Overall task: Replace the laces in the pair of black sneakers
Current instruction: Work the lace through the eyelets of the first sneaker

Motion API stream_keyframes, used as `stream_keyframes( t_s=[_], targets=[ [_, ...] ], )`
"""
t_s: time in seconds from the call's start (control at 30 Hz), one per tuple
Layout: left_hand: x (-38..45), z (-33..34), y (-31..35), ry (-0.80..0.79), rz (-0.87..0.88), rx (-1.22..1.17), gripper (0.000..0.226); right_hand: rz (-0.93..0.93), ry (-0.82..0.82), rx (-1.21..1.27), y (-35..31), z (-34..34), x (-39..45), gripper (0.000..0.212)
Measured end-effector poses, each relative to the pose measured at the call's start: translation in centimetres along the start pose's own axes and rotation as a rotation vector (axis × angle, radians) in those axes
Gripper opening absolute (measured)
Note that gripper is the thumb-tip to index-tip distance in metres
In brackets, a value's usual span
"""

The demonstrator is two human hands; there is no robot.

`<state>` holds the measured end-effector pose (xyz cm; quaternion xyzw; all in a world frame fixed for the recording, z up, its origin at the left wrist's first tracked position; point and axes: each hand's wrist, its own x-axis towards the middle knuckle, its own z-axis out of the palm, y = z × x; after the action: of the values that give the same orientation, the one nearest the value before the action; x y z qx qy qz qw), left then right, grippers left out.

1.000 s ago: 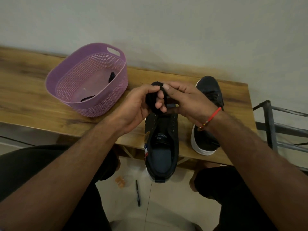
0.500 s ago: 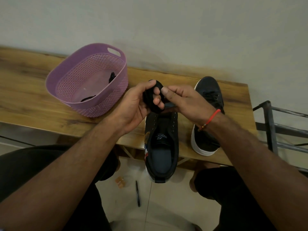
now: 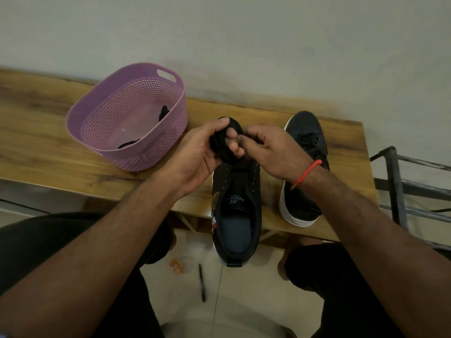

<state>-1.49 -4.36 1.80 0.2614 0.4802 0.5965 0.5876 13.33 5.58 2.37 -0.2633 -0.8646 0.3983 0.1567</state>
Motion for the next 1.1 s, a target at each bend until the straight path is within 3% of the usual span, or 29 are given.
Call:
stream_keyframes(
  t_s=[0.33, 0.8, 1.1],
  targets=[
    [0.9, -1.1, -0.7, 0.223, 0.141, 0.31, 0.023, -0.015, 0.071, -0.115, 0.1, 0.0, 0.2, 0.027],
    [0.9, -1.4, -0.7, 0.242, 0.135, 0.191, 0.03, 0.109, 0.064, 0.048, 0.8, -0.5, 0.2, 0.023],
    [0.8, -1.1, -0.5, 0.263, 0.083, 0.243, 0.033, 0.143, 0.091, 0.136, 0.9, -0.6, 0.3, 0.025]
  ],
)
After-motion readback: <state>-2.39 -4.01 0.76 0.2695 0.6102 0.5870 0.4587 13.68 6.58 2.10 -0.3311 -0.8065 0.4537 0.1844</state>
